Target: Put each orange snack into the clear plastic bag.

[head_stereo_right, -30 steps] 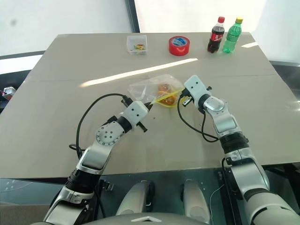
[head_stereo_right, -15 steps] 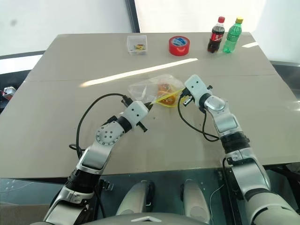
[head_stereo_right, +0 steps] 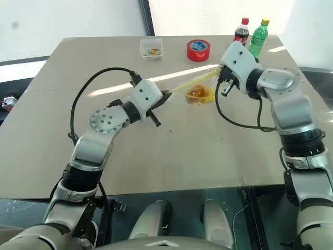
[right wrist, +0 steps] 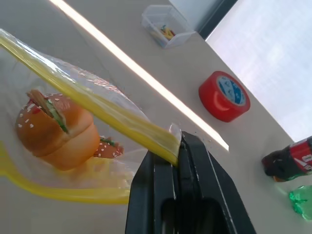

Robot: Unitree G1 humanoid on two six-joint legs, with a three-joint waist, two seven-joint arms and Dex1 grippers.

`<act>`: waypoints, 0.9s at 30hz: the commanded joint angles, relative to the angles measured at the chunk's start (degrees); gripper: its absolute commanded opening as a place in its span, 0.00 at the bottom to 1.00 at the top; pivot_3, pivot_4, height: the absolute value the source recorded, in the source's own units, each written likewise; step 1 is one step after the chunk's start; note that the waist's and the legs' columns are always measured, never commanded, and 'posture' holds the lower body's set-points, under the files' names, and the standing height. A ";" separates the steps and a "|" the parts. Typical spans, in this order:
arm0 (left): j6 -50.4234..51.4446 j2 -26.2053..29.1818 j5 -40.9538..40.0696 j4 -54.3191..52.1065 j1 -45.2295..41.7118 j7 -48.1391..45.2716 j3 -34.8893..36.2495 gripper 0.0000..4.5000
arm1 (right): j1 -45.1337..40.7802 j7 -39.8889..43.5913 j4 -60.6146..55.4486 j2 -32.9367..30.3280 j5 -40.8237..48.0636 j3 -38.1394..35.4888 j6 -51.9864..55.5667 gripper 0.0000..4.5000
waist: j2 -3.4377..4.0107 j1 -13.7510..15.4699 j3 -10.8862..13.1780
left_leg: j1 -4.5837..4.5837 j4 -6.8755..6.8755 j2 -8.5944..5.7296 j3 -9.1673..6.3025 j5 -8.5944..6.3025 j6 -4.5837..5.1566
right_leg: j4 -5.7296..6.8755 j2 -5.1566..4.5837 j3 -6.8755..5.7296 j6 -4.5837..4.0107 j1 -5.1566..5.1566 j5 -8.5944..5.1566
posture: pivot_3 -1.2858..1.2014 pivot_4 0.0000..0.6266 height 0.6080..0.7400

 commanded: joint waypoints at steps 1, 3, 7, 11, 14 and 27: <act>0.47 0.25 -0.46 -1.10 1.23 0.02 -0.42 0.00 | 2.24 0.88 -3.96 -2.14 -0.50 -0.27 0.91 0.27 | 0.00 0.11 0.00 | -0.02 0.00 0.00 -0.01 0.00 0.00 | -0.03 0.00 -0.01 0.00 0.00 0.00 | 0.52 0.24 1.00; 0.69 -0.39 -1.01 -1.05 1.76 0.61 -0.07 0.00 | 3.41 0.85 -5.36 -2.46 -0.49 -0.27 1.41 0.50 | -0.01 0.17 0.00 | -0.05 0.00 0.00 -0.03 0.00 0.00 | -0.05 -0.01 -0.03 0.00 -0.01 0.00 | 0.52 0.24 1.00; 1.48 -0.58 -1.63 -2.07 2.68 0.92 0.40 0.31 | 4.99 3.51 -9.91 -3.76 3.63 -3.38 4.47 0.60 | -0.01 0.20 0.01 | -0.08 0.03 0.00 -0.03 0.00 0.00 | -0.03 -0.02 -0.03 0.00 -0.03 0.00 | 0.52 0.24 1.00; 2.76 -0.62 -1.98 -3.00 2.97 1.56 0.53 0.71 | 6.04 6.41 -15.86 -4.16 12.13 -9.27 8.67 0.60 | -0.02 0.25 0.01 | -0.09 0.03 0.00 -0.16 0.00 0.00 | -0.04 -0.02 -0.06 0.00 -0.03 0.00 | 0.52 0.24 1.00; 3.24 -0.27 -1.94 -3.29 2.59 1.18 -0.02 0.91 | 7.16 5.87 -19.95 -2.62 15.04 -9.64 8.61 0.60 | -0.02 0.30 0.01 | -0.09 0.05 0.00 -0.17 0.00 0.00 | -0.03 -0.02 -0.07 0.00 -0.02 0.00 | 0.52 0.24 1.00; 2.99 2.51 -1.10 -3.68 3.35 -0.55 -1.23 0.91 | 12.22 -0.56 -22.83 0.91 10.17 -2.74 2.75 0.60 | -0.02 0.43 0.01 | -0.10 0.12 -0.01 -0.13 0.00 0.00 | 0.01 -0.03 -0.09 0.01 -0.02 0.00 | 0.52 0.24 1.00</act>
